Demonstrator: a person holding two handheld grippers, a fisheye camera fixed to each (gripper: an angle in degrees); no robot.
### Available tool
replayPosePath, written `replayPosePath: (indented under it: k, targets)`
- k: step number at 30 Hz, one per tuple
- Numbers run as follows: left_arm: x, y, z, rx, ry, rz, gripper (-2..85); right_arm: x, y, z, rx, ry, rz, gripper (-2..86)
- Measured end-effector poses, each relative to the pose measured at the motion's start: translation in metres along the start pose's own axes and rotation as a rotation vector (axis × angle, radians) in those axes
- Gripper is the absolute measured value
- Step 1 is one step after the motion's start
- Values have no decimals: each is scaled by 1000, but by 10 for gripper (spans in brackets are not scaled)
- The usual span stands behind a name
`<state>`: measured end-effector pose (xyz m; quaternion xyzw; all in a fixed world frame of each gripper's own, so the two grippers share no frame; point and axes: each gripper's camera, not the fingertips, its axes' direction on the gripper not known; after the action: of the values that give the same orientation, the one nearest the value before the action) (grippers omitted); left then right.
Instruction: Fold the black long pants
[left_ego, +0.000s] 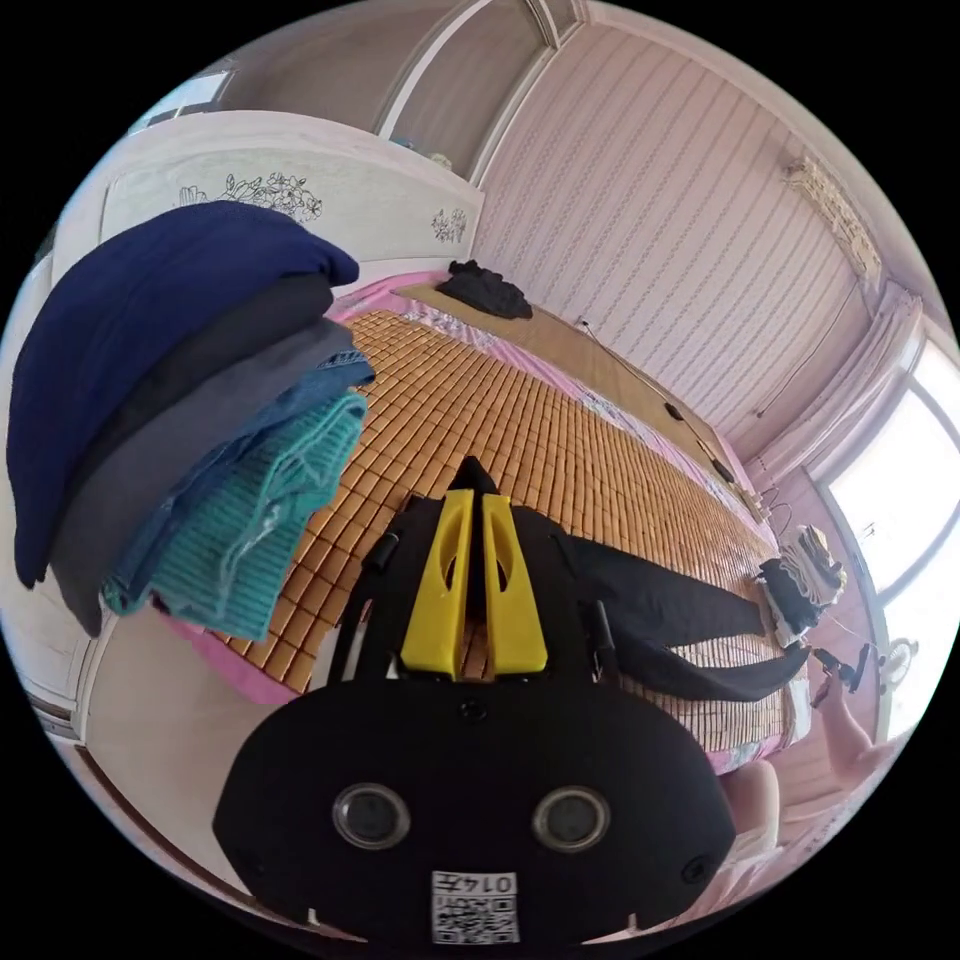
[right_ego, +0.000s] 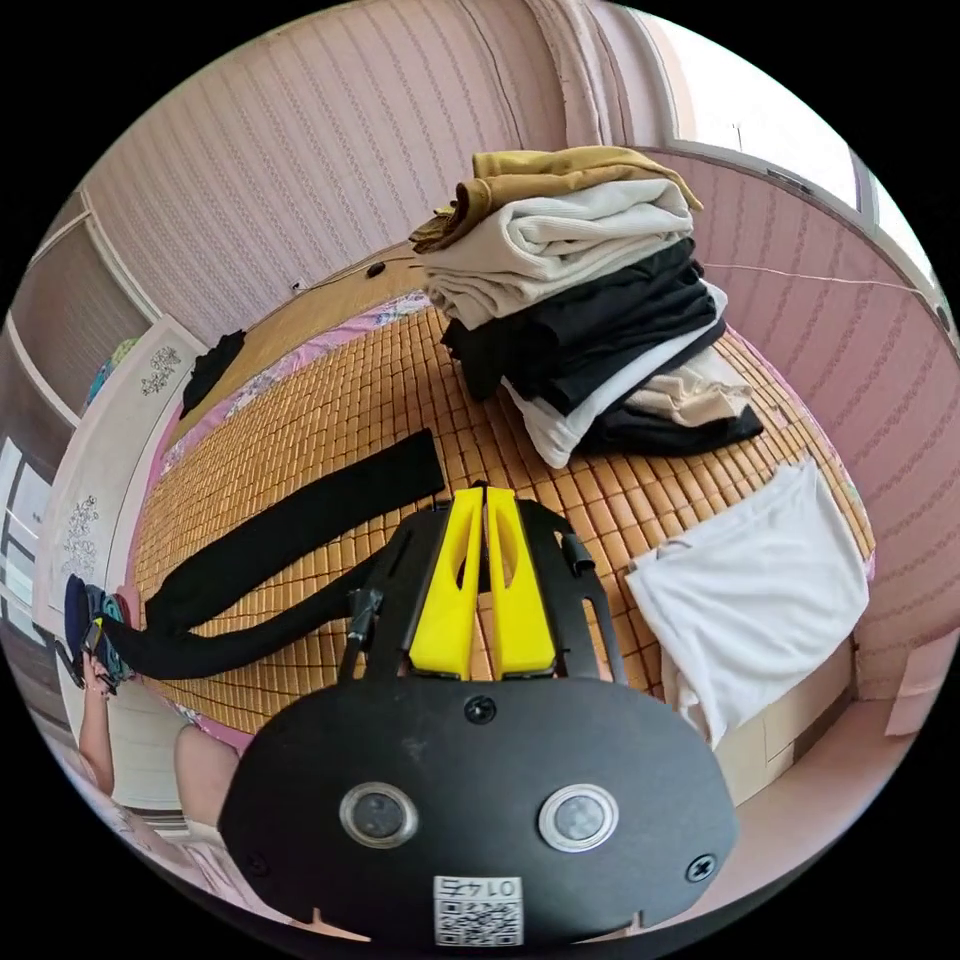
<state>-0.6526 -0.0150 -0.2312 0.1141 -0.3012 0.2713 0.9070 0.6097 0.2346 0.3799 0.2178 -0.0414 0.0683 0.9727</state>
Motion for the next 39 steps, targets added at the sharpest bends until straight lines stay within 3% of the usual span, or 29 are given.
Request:
replayPosePath:
  k: [2, 4, 8, 13, 17, 18, 24, 28, 35, 39]
  targets:
    - [8, -25, 29, 0, 14, -54, 20, -10, -38, 22, -17, -22, 23, 25]
    - [8, -41, 67, -18, 1, -215, 50, -19, -72, 50, -25, 3, 83, 96]
    - [25, -37, 86, 5, -41, -268, 54, -23, -77, 89, -97, -60, 133, 134]
    - [98, -4, 141, -240, -125, 73, 52, -38, -55, 145, -256, 2, 18, 120]
    - [140, 29, 197, -471, -287, 274, 40, -60, -51, 149, -214, 136, -41, 72]
    - [154, 35, 193, -412, -322, 339, 23, -66, -51, 147, -229, 90, -105, 32]
    - [178, 52, 191, -521, -397, 463, -3, -68, -14, 120, -264, 201, -251, 13]
    - [177, 69, 173, -575, -348, 448, -5, -28, 52, 65, -265, 167, -204, 17]
    - [207, 81, 139, -517, -328, 480, -5, 12, 122, 31, -267, 89, -139, 60]
    - [282, 76, 112, -407, -296, 706, -5, 32, 117, 21, -199, 94, -66, 80]
